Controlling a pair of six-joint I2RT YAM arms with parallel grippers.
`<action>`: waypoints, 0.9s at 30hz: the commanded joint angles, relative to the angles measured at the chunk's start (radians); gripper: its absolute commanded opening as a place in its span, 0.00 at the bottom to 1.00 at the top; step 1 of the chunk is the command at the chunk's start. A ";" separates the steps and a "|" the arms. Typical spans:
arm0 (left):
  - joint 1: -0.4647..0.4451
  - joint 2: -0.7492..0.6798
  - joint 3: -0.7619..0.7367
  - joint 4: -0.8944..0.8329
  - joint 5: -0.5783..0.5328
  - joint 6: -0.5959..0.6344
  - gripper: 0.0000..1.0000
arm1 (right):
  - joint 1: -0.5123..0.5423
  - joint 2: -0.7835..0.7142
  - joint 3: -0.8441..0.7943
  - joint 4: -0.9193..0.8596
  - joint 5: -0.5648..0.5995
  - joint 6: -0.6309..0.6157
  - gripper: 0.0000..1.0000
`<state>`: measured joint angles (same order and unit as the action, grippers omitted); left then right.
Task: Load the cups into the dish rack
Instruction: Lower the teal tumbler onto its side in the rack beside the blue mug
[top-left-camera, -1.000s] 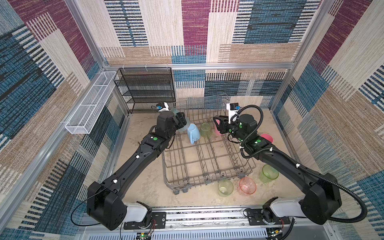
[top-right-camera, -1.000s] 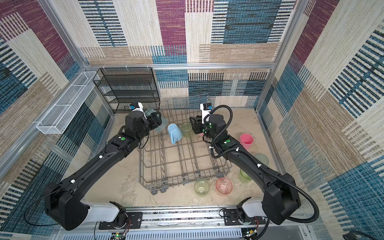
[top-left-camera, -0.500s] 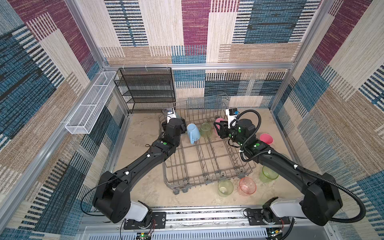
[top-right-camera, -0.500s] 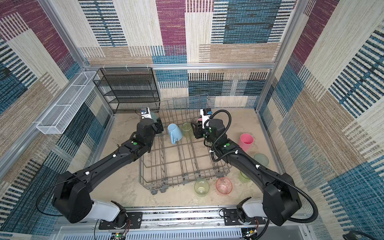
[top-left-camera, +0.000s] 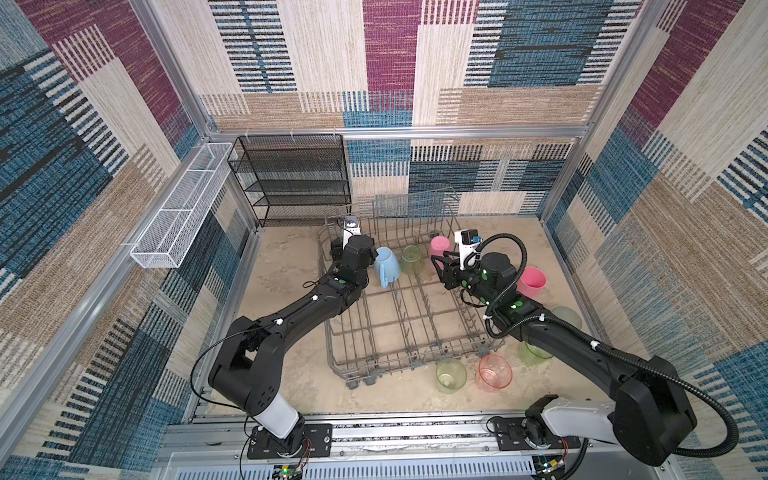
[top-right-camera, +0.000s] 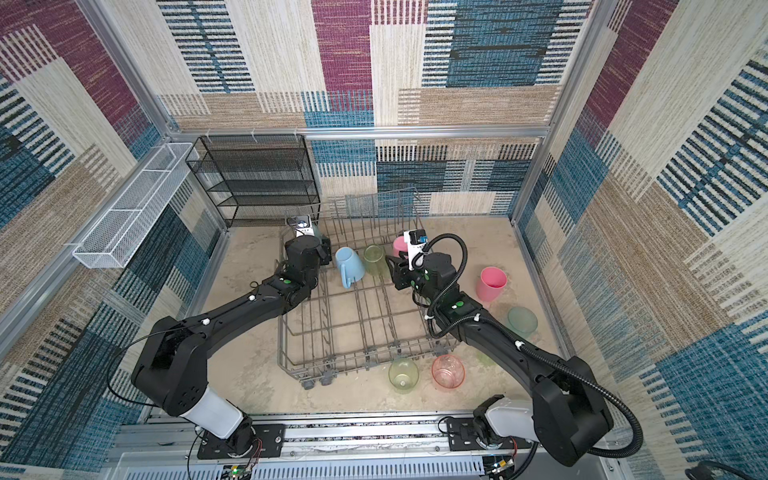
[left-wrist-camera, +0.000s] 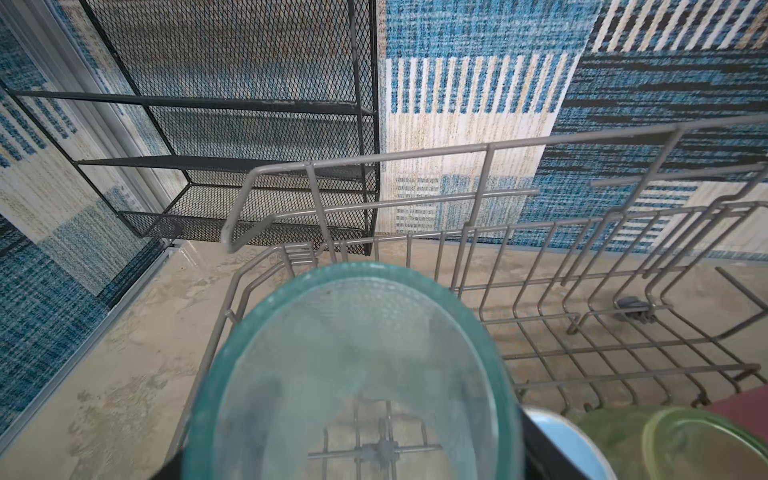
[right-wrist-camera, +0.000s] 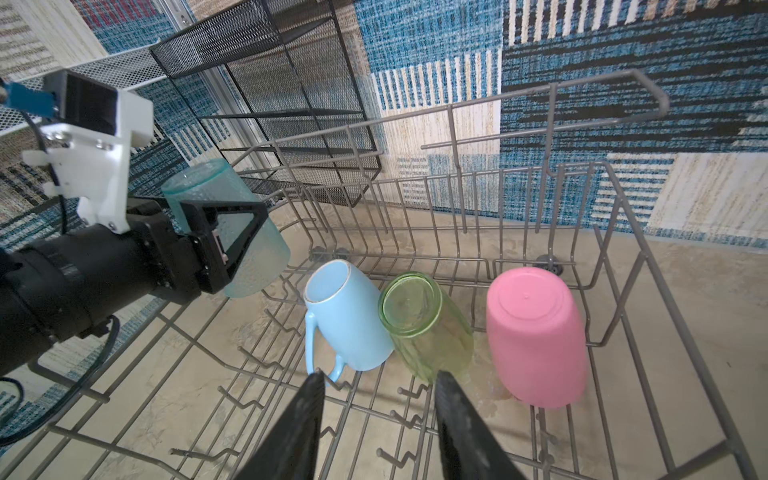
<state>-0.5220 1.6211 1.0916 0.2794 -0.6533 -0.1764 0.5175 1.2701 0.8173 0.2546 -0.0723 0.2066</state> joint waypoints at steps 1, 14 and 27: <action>0.007 0.009 -0.040 0.091 -0.032 0.005 0.63 | 0.002 -0.006 -0.015 0.075 -0.031 -0.011 0.47; 0.040 0.058 -0.122 0.180 -0.018 -0.047 0.63 | 0.001 0.021 -0.033 0.110 -0.064 -0.007 0.47; 0.040 0.119 -0.128 0.156 0.009 -0.119 0.63 | 0.002 0.067 -0.026 0.115 -0.059 -0.012 0.47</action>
<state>-0.4854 1.7313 0.9646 0.4294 -0.6350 -0.2508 0.5175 1.3300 0.7830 0.3244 -0.1280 0.2047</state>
